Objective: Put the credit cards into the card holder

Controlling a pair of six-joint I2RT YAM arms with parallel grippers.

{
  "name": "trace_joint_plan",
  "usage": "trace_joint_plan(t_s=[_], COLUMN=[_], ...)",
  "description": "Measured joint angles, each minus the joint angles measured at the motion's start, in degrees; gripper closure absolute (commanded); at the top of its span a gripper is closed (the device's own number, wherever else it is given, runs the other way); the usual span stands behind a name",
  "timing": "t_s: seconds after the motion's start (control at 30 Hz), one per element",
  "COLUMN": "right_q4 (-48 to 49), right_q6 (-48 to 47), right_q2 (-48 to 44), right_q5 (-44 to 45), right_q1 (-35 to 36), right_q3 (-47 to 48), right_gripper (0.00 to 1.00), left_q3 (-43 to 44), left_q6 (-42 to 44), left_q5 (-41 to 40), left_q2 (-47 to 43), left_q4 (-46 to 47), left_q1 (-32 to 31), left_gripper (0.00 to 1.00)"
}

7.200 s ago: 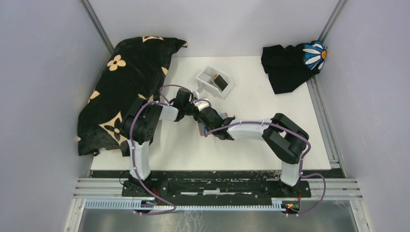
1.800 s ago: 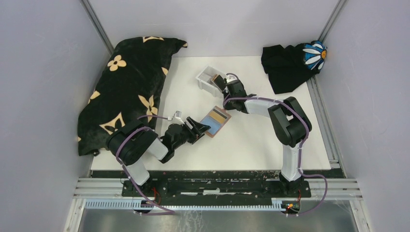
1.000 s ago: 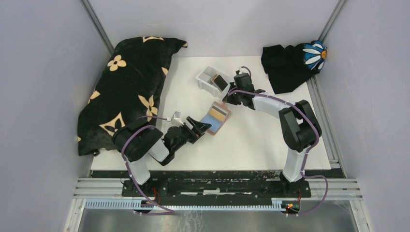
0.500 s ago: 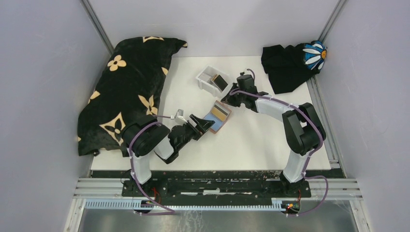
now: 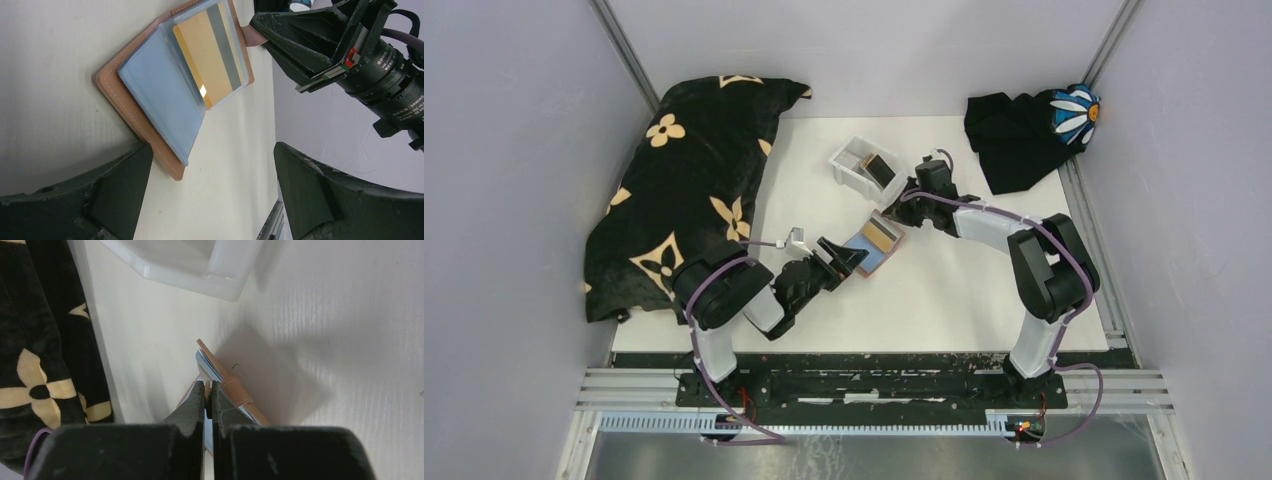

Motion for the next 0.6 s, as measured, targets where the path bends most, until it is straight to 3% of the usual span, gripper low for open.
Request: trace_joint_plan(t_s=[0.37,0.6], right_q4=[0.9,1.46], right_q6=[0.0,-0.02], right_q2=[-1.49,-1.9], right_q5=[0.22,0.31], right_q1=[0.0,0.07], right_q3=[-2.93,-3.91], right_gripper=[0.99,0.99], left_q3=[3.26,4.11], left_q6=[4.59,6.19], left_q5=[-4.46,-6.45], left_q2=[-5.77,-7.3], left_q4=[-13.4,-16.48], left_q1=[-1.44,-2.6], left_gripper=[0.01,0.01])
